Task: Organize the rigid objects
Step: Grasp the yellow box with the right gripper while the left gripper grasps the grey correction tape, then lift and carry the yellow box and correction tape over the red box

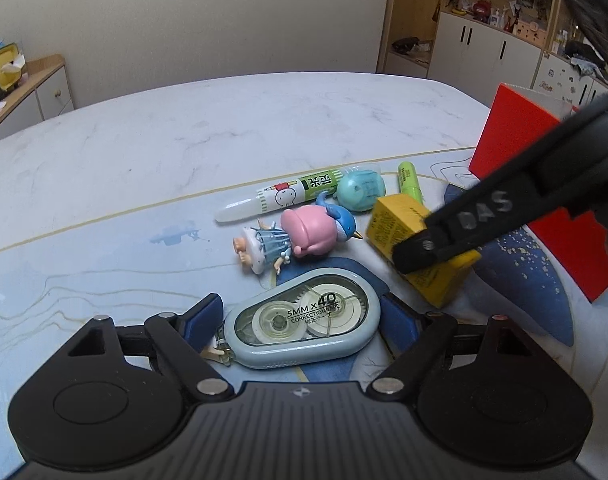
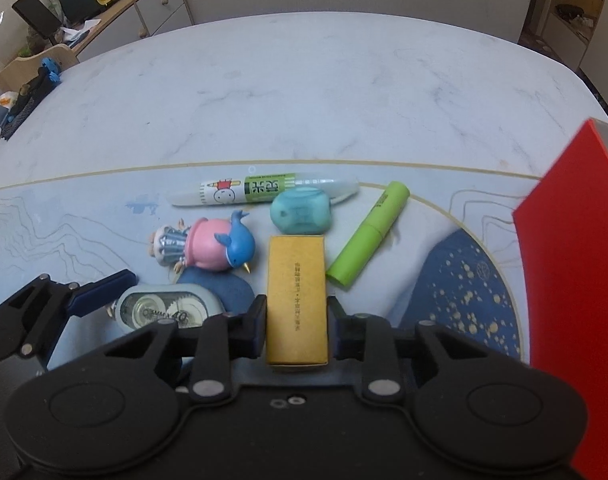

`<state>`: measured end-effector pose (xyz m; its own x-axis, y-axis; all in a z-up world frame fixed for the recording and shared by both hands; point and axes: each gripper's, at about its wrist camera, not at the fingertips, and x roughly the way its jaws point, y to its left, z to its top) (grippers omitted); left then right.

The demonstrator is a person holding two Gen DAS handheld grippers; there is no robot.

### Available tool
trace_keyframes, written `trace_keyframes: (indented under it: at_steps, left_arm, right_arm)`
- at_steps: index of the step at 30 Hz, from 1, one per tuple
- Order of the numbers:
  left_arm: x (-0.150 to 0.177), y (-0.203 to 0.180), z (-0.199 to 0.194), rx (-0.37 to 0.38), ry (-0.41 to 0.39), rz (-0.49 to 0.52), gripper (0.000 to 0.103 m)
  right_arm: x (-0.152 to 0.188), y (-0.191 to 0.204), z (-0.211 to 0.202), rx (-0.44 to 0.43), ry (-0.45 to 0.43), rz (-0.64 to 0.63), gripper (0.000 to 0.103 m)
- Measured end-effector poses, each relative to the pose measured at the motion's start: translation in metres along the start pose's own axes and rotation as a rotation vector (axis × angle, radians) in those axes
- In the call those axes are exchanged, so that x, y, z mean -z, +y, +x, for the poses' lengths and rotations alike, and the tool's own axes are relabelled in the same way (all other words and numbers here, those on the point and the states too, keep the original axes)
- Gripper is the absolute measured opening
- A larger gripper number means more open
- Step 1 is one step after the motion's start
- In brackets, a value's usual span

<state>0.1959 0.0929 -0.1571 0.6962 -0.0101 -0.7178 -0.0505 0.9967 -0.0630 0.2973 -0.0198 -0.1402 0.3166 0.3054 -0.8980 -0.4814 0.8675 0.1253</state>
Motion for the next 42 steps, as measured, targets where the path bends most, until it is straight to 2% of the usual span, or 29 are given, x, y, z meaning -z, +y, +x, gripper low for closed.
trace_keyframes:
  at_steps: [11,23,32,42]
  left_arm:
    - [-0.002,-0.007,-0.025,0.020,-0.015,-0.045,0.085]
    - [-0.033,-0.046,-0.076,0.090,-0.086,-0.049,0.085]
    - [-0.065,-0.098,-0.094,0.111,-0.140,-0.001,0.085]
    - [-0.093,-0.173,-0.077,0.122,-0.135,0.077,0.085]
  right_arm:
    - [0.024,-0.012,-0.044,-0.054,-0.031,0.023,0.028]
    - [0.038,-0.045,-0.118,-0.089,-0.132,0.039,0.028]
    - [0.045,-0.087,-0.156,-0.105,-0.195,0.075,0.028]
    - [0.054,-0.158,-0.175,-0.109,-0.228,0.113,0.028]
